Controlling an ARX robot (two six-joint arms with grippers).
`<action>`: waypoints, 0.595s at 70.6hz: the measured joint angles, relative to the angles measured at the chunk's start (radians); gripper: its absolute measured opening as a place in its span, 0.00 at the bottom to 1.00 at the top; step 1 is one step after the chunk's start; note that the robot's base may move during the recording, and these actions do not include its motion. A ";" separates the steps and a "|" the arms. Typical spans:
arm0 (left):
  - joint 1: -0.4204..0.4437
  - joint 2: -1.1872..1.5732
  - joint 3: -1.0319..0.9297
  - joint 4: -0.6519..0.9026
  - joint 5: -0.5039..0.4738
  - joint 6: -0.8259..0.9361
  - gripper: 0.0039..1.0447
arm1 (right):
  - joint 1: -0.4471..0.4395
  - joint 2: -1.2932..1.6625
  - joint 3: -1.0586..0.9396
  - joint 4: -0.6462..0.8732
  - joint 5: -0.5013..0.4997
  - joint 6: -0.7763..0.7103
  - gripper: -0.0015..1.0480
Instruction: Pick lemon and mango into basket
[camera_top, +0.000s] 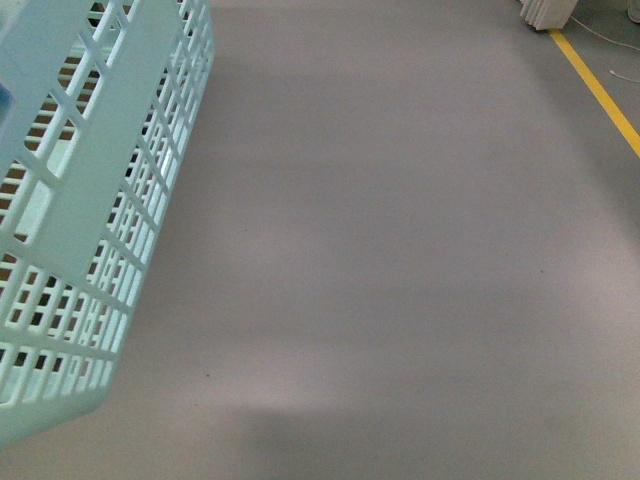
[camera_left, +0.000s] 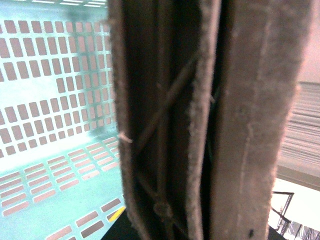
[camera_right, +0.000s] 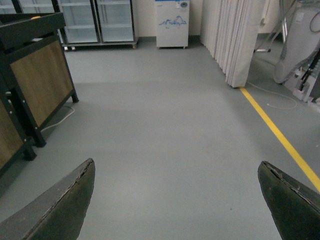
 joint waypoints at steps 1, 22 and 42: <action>0.000 0.000 0.000 0.000 0.000 0.000 0.15 | 0.000 0.000 0.000 0.000 0.000 0.000 0.92; 0.000 0.000 0.000 0.000 0.000 0.000 0.15 | 0.000 0.000 0.000 0.000 0.001 0.001 0.92; 0.000 0.000 0.000 0.000 0.000 0.000 0.15 | 0.000 0.000 0.000 0.000 0.001 0.000 0.92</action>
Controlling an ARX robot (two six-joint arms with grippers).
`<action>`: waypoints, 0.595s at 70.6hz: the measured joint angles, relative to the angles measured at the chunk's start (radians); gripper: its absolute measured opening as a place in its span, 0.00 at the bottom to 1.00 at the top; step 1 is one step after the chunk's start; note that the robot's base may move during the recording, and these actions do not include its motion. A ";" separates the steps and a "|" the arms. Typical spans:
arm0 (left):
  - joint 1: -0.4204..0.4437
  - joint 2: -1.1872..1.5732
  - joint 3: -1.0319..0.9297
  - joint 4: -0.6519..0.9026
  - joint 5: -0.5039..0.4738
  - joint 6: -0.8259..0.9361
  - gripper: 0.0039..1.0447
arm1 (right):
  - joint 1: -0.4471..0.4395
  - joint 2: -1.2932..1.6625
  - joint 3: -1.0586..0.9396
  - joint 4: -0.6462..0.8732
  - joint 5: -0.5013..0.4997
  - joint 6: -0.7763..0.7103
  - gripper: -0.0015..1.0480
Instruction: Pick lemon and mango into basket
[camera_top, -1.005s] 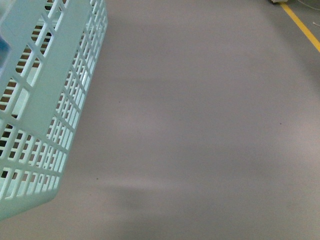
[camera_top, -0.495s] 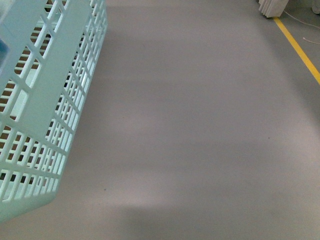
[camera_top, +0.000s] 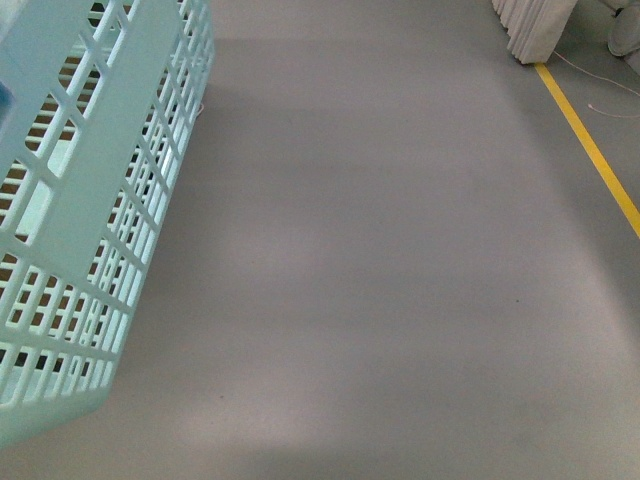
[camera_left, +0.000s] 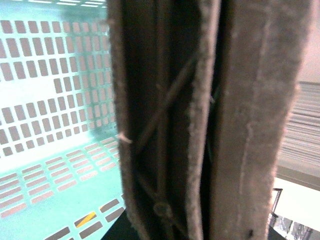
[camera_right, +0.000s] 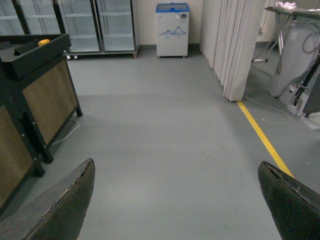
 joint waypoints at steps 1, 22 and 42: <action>0.000 0.000 0.000 0.000 0.000 0.000 0.15 | 0.000 0.000 0.000 0.000 -0.001 0.000 0.92; 0.000 0.000 0.001 0.000 -0.001 0.000 0.15 | 0.000 0.000 0.000 0.001 -0.001 0.000 0.92; 0.000 0.000 0.001 0.000 0.000 0.000 0.15 | 0.000 0.000 0.000 0.000 0.000 0.000 0.92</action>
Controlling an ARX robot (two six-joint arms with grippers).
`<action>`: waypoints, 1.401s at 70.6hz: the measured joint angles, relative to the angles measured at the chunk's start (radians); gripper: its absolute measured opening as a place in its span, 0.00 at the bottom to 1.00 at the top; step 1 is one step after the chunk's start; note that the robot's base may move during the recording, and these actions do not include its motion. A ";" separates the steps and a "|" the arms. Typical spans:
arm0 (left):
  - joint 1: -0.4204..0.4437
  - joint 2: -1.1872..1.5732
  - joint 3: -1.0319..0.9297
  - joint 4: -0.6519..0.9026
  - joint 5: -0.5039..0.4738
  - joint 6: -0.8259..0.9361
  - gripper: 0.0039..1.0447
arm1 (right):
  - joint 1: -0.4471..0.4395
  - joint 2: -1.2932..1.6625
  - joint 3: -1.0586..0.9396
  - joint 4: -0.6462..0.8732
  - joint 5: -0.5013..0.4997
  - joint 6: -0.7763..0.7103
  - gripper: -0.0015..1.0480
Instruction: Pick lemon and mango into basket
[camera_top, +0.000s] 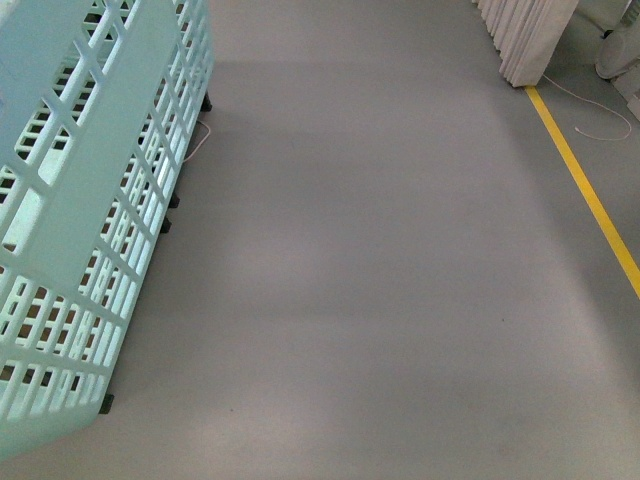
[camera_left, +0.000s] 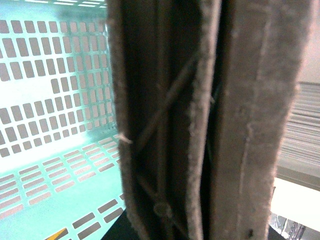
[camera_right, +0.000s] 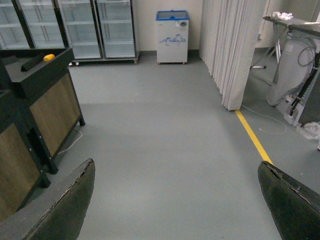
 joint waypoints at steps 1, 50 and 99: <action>0.000 0.000 0.000 0.000 0.000 0.000 0.15 | 0.000 0.000 0.000 0.000 0.000 0.000 0.92; -0.005 0.000 0.000 0.000 -0.002 -0.001 0.15 | 0.000 0.000 0.000 0.001 0.001 0.000 0.92; -0.005 0.000 0.001 0.001 0.000 0.000 0.15 | 0.001 0.001 0.000 0.000 -0.001 0.000 0.92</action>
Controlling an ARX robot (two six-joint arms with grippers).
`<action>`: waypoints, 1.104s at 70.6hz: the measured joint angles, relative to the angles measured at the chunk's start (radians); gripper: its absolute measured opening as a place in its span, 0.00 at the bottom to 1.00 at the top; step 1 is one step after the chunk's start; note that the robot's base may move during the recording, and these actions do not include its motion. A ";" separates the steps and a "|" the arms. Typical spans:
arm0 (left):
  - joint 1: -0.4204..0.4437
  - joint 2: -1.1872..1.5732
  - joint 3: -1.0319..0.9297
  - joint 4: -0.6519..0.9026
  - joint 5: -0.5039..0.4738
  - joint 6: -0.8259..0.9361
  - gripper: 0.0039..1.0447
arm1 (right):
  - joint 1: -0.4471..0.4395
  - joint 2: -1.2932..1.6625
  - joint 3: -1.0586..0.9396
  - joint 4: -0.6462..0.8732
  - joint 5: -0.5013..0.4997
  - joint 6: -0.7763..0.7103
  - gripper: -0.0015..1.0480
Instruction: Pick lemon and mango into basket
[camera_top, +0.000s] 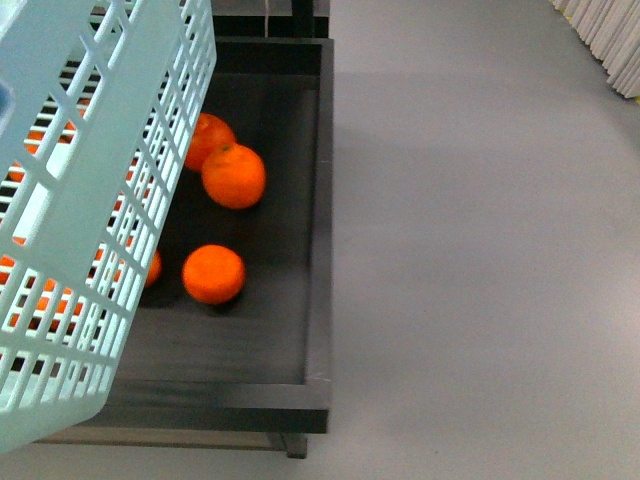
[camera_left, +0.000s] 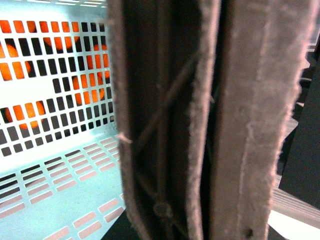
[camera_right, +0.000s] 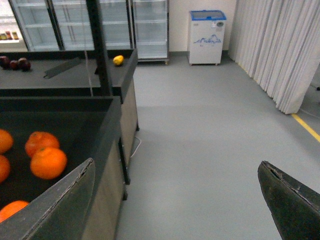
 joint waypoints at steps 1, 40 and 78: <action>0.000 0.000 0.000 0.000 0.000 0.000 0.15 | 0.000 0.000 0.000 0.000 -0.002 0.000 0.92; 0.001 0.000 0.000 0.000 -0.001 0.000 0.15 | -0.001 -0.001 0.000 0.000 0.002 0.000 0.92; 0.001 -0.001 0.000 -0.001 -0.003 0.000 0.15 | -0.001 -0.001 0.000 0.000 -0.001 0.000 0.92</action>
